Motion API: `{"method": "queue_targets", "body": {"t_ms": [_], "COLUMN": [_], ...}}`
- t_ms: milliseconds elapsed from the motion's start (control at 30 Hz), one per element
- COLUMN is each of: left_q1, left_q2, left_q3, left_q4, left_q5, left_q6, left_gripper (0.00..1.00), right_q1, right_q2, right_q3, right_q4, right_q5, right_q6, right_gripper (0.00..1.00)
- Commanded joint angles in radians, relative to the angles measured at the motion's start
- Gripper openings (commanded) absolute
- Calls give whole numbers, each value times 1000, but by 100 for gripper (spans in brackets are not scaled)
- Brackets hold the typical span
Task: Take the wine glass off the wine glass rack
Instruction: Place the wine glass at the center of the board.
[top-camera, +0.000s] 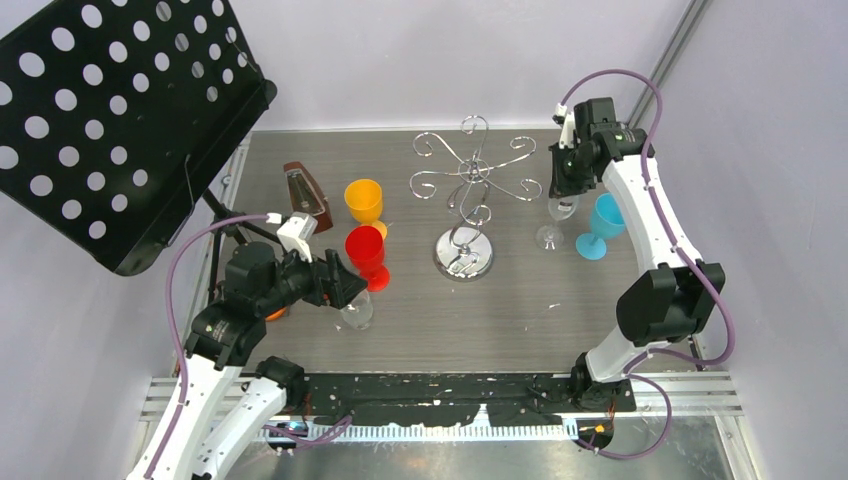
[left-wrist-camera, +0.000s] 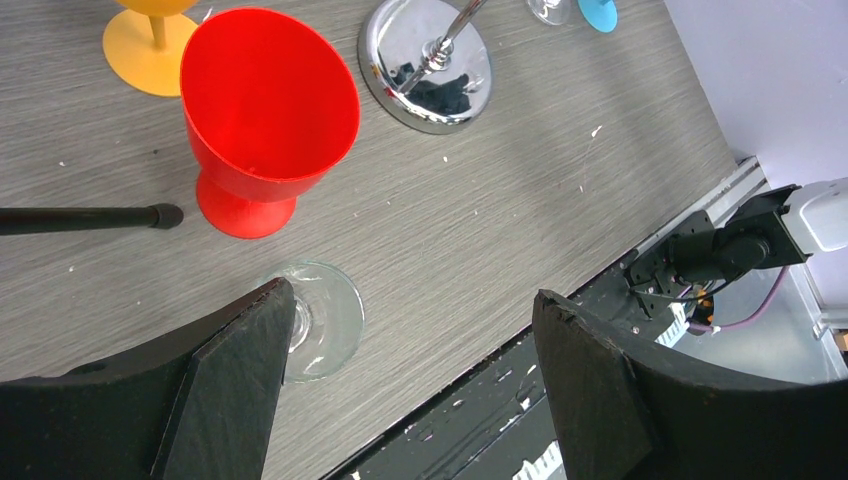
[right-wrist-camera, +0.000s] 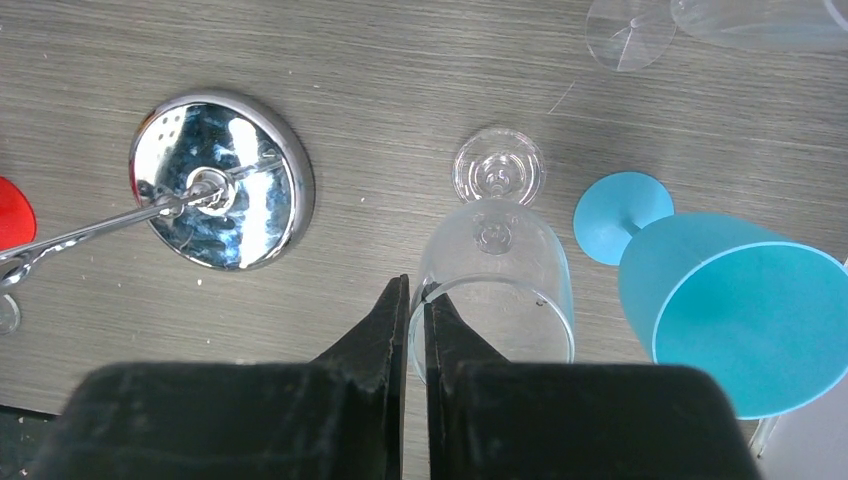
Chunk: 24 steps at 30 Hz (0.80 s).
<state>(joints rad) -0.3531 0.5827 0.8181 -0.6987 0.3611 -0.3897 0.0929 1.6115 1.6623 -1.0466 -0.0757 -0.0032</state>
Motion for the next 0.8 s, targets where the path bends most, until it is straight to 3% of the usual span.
{"method": "queue_targets", "body": {"t_ms": [0, 367, 533, 767], "left_q1": [5, 5, 5, 5], "left_q2": [-8, -10, -12, -14], "left_q3": [-5, -5, -8, -8], "left_q4": [50, 44, 42, 43], "left_q5": [15, 6, 3, 0], "left_q6": [-6, 0, 0, 2], "left_gripper": [86, 86, 86, 86], "right_q1": [-11, -19, -18, -19], "right_q2": [0, 16, 4, -27], "right_q3": [38, 34, 36, 63], "right_q4": [52, 53, 54, 57], "right_q5": [10, 13, 37, 58], "right_q6": [2, 2, 2, 21], "right_gripper": [6, 9, 27, 38]}}
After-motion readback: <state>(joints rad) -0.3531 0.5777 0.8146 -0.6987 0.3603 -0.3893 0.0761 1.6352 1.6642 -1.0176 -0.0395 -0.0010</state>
